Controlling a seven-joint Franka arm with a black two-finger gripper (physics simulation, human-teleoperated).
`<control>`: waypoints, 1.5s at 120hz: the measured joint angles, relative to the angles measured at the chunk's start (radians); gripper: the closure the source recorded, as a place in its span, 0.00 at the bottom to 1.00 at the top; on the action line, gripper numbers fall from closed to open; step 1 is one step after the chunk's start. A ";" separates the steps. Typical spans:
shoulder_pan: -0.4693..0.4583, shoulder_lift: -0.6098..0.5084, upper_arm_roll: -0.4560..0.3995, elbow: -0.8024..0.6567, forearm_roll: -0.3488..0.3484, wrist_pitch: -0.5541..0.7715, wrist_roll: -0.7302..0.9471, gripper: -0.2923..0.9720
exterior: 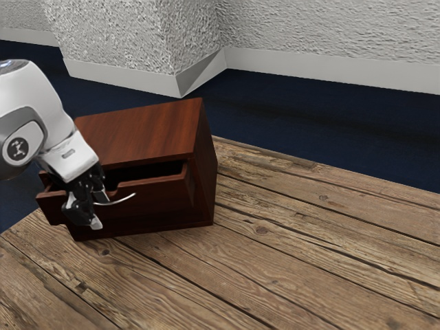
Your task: Pull the drawer handle with one arm to open the drawer
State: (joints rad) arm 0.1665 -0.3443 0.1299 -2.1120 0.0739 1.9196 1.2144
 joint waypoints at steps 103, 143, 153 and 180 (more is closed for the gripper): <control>0.072 -0.215 -0.127 -0.191 -0.065 -0.013 -0.048 0.45; 0.100 -0.312 -0.178 -0.259 -0.098 -0.014 -0.056 0.47; 0.110 -0.336 -0.204 -0.258 -0.102 -0.018 -0.058 0.47; 0.115 -0.343 -0.271 -0.138 -0.104 -0.054 -0.061 0.39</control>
State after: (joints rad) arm 0.2819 -0.6870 -0.1411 -2.2500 -0.0303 1.8658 1.1529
